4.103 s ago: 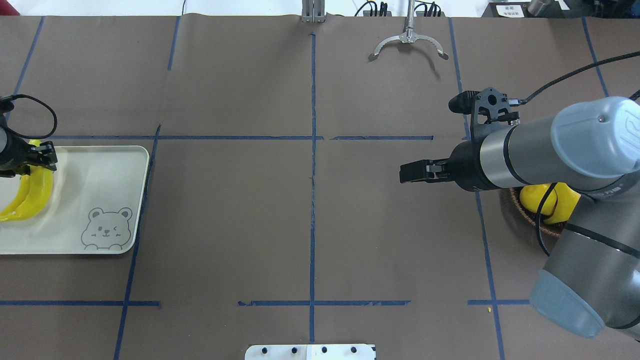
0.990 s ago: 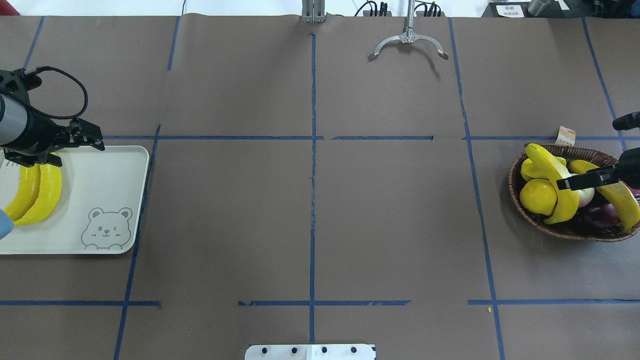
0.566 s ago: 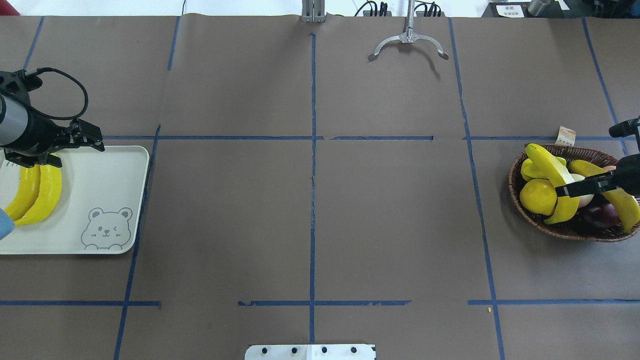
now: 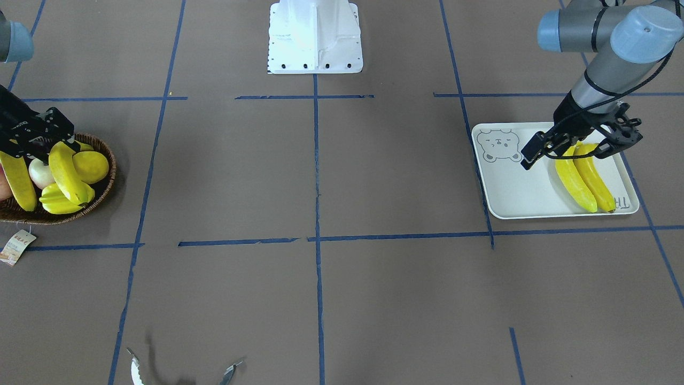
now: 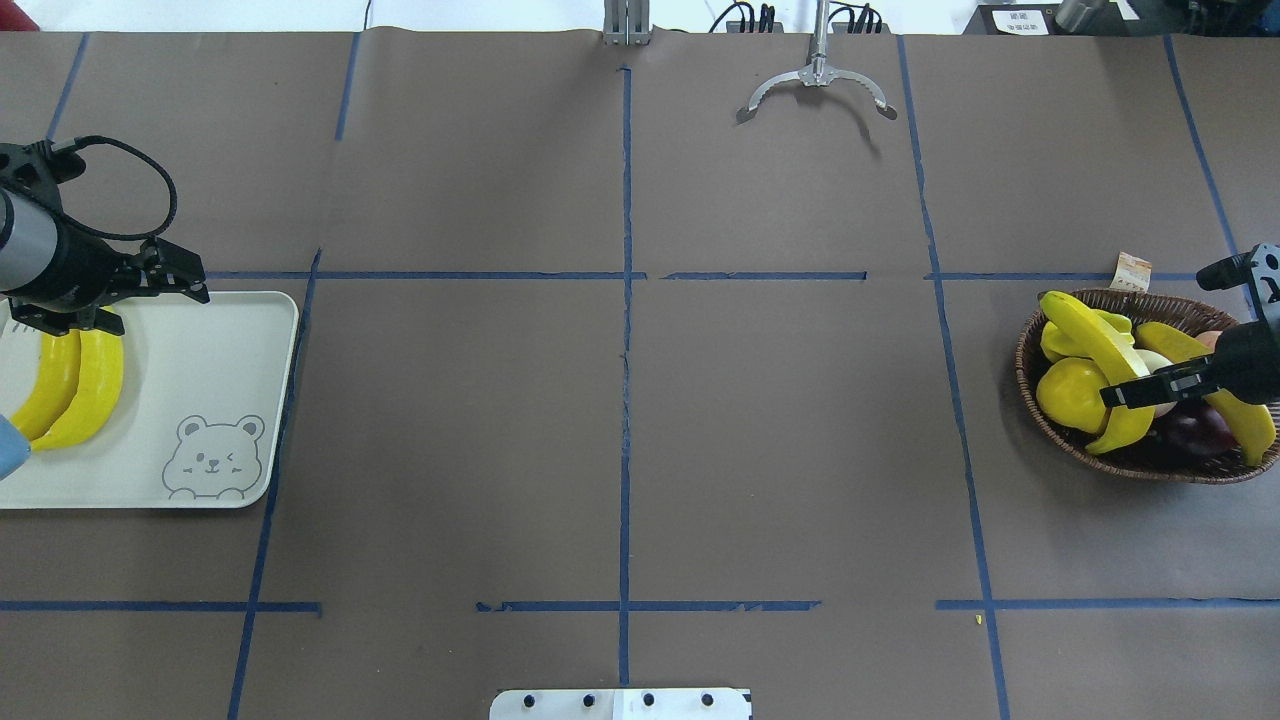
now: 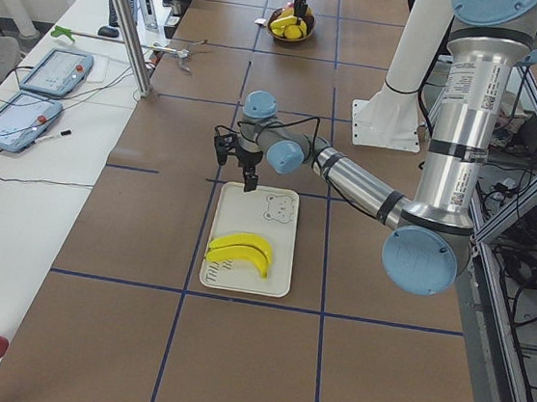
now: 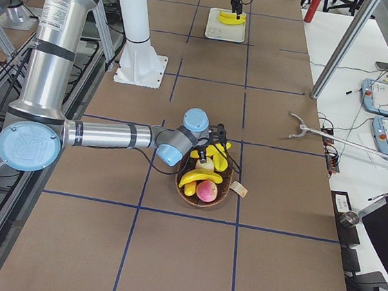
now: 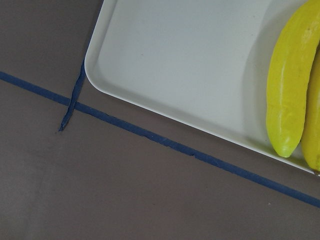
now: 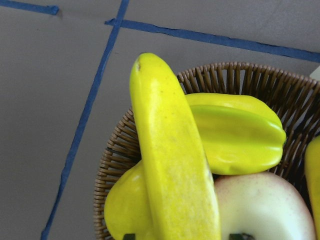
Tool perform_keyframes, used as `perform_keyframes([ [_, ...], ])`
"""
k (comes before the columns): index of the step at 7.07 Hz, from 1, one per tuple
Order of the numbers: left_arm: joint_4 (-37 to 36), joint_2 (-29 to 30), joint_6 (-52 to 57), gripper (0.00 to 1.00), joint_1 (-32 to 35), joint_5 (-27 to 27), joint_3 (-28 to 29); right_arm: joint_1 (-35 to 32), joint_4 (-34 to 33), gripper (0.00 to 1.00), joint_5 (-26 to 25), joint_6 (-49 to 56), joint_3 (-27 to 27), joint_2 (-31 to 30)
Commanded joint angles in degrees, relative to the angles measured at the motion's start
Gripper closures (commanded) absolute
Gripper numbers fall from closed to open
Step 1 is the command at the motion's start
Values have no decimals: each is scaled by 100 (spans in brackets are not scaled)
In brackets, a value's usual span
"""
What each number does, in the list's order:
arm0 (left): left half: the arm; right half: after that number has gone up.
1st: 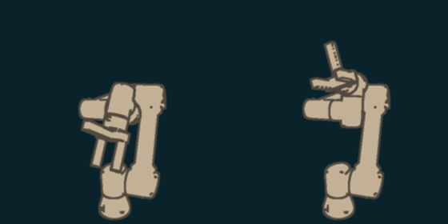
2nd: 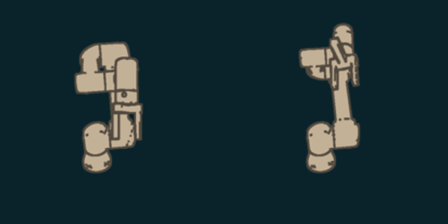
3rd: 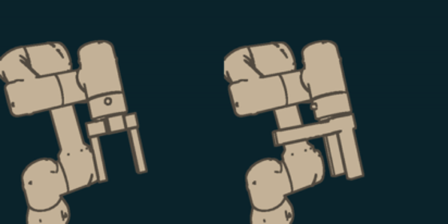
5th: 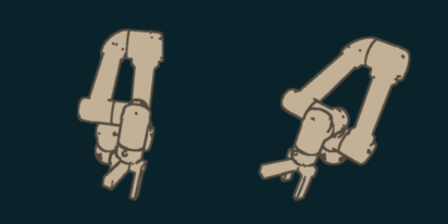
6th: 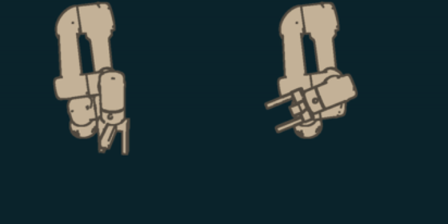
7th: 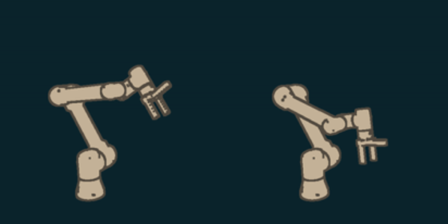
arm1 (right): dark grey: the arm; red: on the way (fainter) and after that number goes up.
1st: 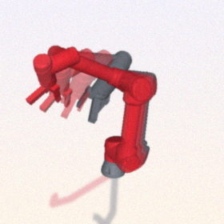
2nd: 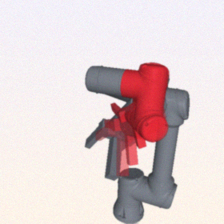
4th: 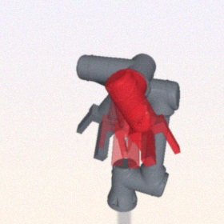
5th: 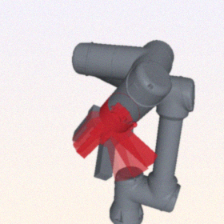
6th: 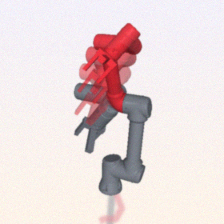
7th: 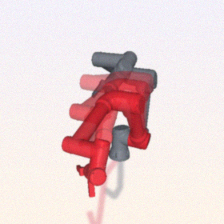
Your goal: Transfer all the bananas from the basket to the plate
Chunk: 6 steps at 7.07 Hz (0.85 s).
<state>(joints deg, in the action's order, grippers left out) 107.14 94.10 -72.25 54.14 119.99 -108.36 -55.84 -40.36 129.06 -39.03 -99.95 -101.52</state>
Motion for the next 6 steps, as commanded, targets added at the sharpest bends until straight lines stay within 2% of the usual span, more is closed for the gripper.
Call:
perform_keyframes([
  [1,0,3,0,0,0,7,-10,-15,-7,82,206,27,2,1],
  [3,-9,29,-9,0,0,15,-36,-277,2,92,399,53,-6,-34],
  [6,-9,47,-9,0,0,120,-54,-1094,2,99,1190,62,-50,1],
])
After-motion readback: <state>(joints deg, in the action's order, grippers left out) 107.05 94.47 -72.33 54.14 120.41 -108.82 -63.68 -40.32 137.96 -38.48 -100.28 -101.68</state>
